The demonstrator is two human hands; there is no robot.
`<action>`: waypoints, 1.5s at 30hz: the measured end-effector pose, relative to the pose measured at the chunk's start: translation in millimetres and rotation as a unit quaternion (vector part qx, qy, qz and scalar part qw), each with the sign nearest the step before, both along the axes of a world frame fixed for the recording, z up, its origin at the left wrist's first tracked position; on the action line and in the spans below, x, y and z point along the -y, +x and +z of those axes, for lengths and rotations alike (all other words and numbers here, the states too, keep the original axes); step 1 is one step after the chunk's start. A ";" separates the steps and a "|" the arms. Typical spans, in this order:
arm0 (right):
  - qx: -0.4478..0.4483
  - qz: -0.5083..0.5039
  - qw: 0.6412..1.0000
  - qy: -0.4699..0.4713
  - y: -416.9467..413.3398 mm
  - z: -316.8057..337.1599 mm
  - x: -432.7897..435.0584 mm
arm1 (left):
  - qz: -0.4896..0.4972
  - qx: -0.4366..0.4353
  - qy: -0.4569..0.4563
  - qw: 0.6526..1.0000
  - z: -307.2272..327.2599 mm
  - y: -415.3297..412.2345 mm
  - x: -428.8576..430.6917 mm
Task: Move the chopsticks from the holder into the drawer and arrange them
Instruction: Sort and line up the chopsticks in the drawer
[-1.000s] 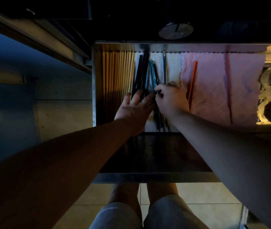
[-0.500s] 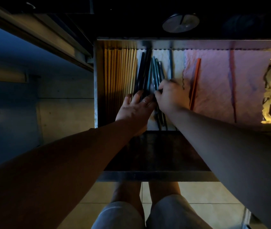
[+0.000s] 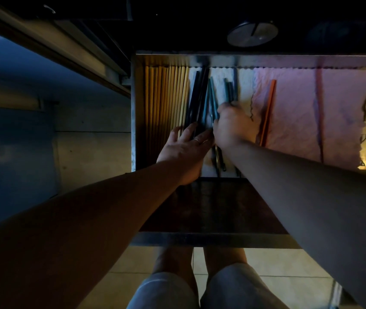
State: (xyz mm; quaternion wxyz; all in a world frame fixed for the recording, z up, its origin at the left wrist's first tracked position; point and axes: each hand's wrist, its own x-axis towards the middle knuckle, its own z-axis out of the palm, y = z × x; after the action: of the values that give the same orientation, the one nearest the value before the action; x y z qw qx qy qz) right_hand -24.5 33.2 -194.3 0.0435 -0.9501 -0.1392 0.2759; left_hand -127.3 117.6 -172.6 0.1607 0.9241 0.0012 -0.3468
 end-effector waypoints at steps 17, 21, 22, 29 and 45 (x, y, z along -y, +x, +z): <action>-0.063 -0.164 0.979 0.107 15.1 10.9 8.2 | -0.026 0.028 0.015 0.999 -4.5 4.7 -1.1; -0.112 -0.157 0.975 0.107 8.2 4.6 2.0 | 0.022 0.044 0.034 0.998 -3.6 -4.1 -8.9; -0.122 -0.151 0.976 0.102 6.3 3.0 0.8 | 0.032 0.047 0.041 0.998 -3.7 -6.4 -10.4; -0.105 -0.182 0.970 0.120 4.4 -3.0 11.6 | 0.021 0.044 0.034 0.998 -4.5 -4.3 -6.6; -0.021 -0.173 0.972 0.160 -0.5 3.1 43.7 | -0.064 0.018 0.046 0.997 -6.4 3.1 11.3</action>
State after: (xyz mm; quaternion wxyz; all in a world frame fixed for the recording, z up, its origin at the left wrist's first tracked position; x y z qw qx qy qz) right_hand -25.0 -10.5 -191.2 0.2452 -0.9345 -0.0139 0.2577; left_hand -124.2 106.3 -179.0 0.0954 0.9348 -0.0451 -0.3390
